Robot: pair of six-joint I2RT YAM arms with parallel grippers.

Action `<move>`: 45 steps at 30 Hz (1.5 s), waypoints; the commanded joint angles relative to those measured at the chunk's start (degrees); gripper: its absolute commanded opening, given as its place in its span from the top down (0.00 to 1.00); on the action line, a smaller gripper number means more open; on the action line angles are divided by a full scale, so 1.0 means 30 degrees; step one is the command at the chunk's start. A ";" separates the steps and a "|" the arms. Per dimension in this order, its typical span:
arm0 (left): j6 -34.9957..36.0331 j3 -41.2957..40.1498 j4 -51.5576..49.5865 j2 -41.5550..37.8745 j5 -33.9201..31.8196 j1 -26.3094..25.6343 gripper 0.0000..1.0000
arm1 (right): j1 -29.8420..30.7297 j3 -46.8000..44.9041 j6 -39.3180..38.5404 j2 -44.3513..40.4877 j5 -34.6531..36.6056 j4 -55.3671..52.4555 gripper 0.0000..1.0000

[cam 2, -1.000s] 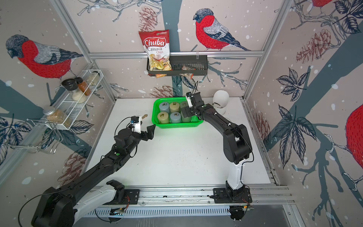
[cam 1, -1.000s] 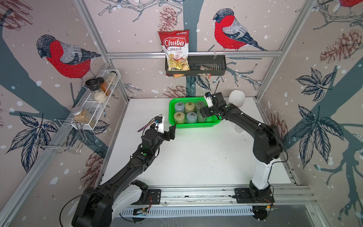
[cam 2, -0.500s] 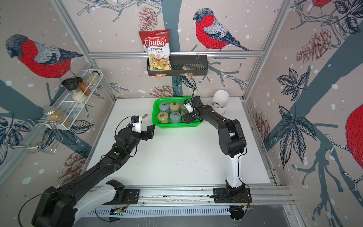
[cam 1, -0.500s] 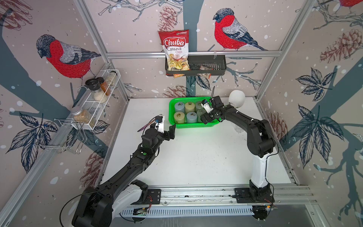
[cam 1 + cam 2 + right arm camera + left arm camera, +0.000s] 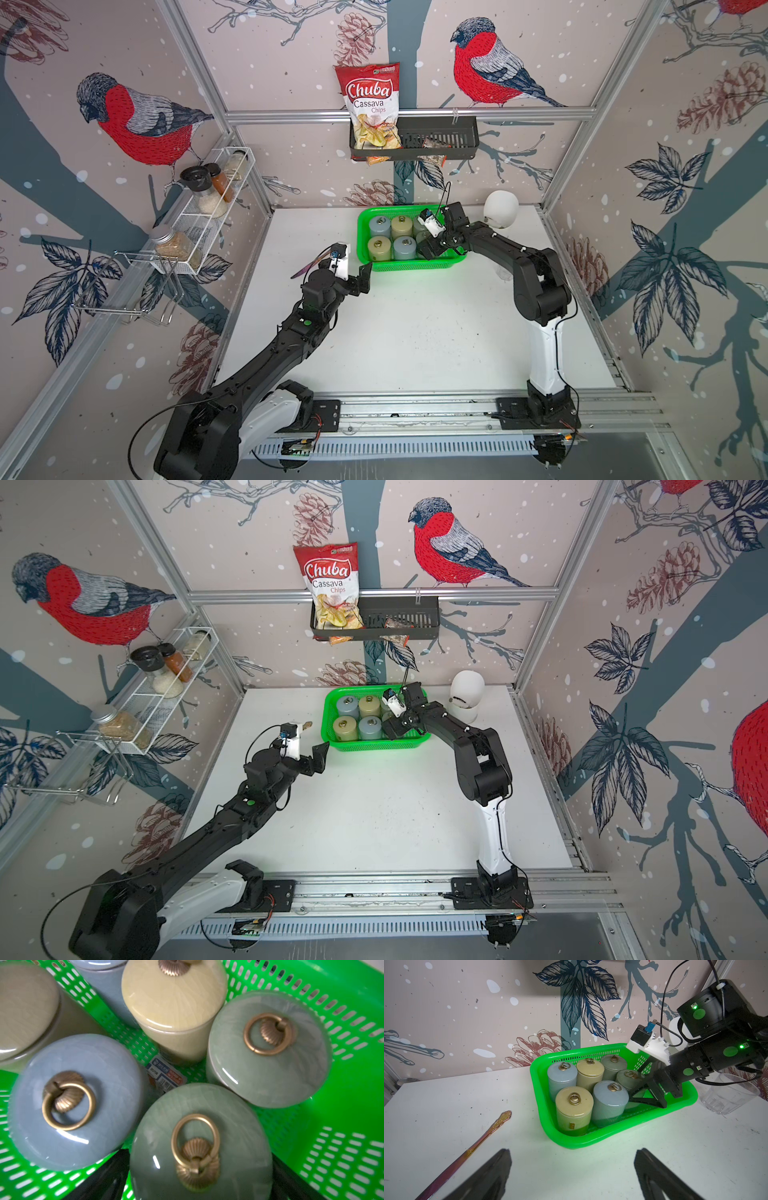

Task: Take the tea canister out of the basket
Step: Pick up the tea canister from the basket.

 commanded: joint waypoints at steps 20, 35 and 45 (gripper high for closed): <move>-0.0022 -0.0018 0.0527 0.0844 0.0138 -0.0032 0.03 | -0.0074 0.2199 -0.0475 0.1514 -0.0805 -0.1145 0.27; -0.0667 0.0157 0.0412 0.0247 0.0677 -0.0203 0.03 | 0.0299 0.2052 0.0488 0.0191 0.1324 -0.1626 0.86; -0.0759 0.0636 -0.0629 -0.1482 0.0940 -0.0639 0.03 | 0.1103 0.0261 0.1758 -0.3468 0.3750 0.0832 1.00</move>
